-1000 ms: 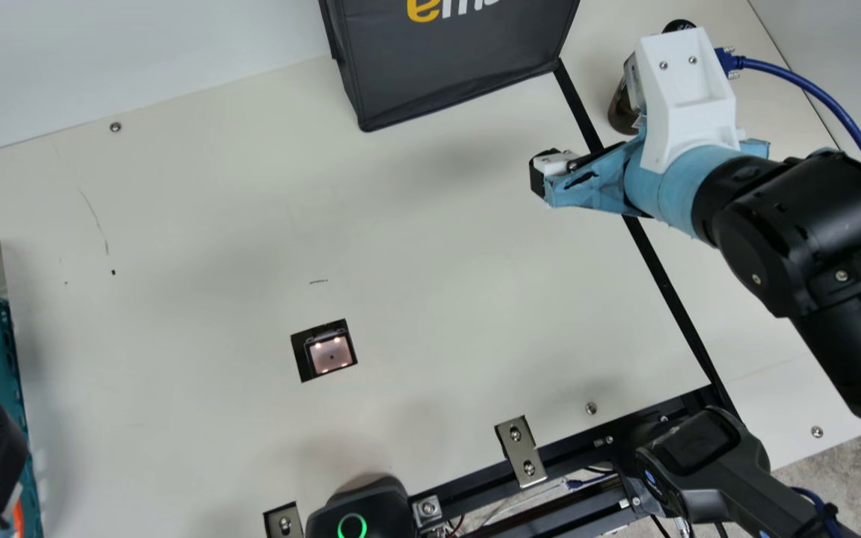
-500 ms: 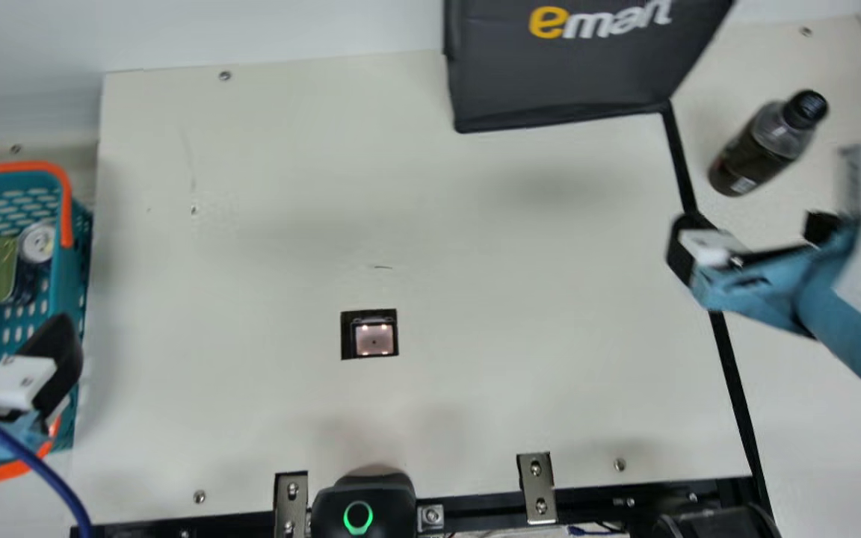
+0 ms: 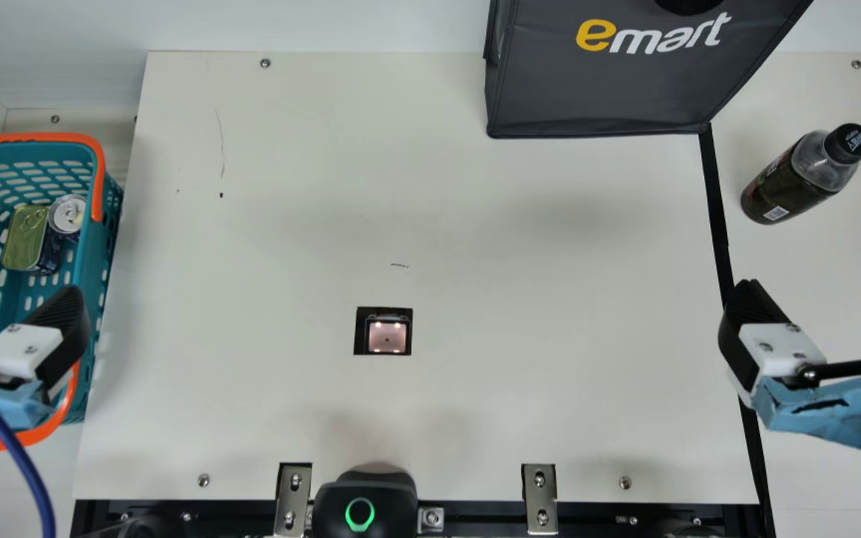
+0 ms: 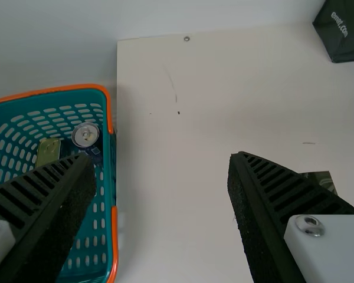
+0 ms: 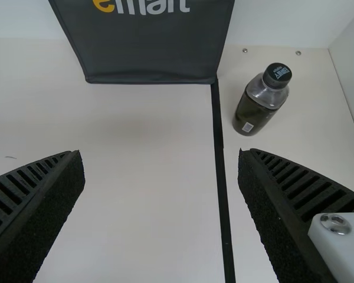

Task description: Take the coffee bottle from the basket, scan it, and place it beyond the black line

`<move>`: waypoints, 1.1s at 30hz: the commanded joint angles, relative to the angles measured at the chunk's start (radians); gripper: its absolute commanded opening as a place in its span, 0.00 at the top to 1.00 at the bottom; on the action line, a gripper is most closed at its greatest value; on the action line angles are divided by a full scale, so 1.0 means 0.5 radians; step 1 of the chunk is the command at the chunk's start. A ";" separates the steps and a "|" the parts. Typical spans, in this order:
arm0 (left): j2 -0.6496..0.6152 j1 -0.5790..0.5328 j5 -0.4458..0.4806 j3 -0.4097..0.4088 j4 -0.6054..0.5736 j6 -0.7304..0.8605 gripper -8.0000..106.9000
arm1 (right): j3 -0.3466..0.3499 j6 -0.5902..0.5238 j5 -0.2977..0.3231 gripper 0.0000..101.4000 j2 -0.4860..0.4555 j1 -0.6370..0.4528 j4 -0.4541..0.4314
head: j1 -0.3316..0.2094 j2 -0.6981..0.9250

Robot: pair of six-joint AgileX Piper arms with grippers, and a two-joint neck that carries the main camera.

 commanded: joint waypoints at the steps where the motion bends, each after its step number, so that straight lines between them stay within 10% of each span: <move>1: 0.007 -0.071 -0.002 -0.022 0.070 -0.096 0.15 | 0.000 0.000 0.000 0.10 0.000 0.000 0.000 | -0.052 0.006; 17: 0.069 -0.538 -0.007 -0.231 0.524 -0.644 0.15 | 0.000 0.000 -0.004 0.10 0.000 0.000 0.000 | -0.052 0.006; 33: 0.069 -0.538 -0.008 -0.229 0.521 -0.646 0.15 | 0.000 0.000 -0.004 0.10 0.000 0.000 0.000 | -0.052 0.006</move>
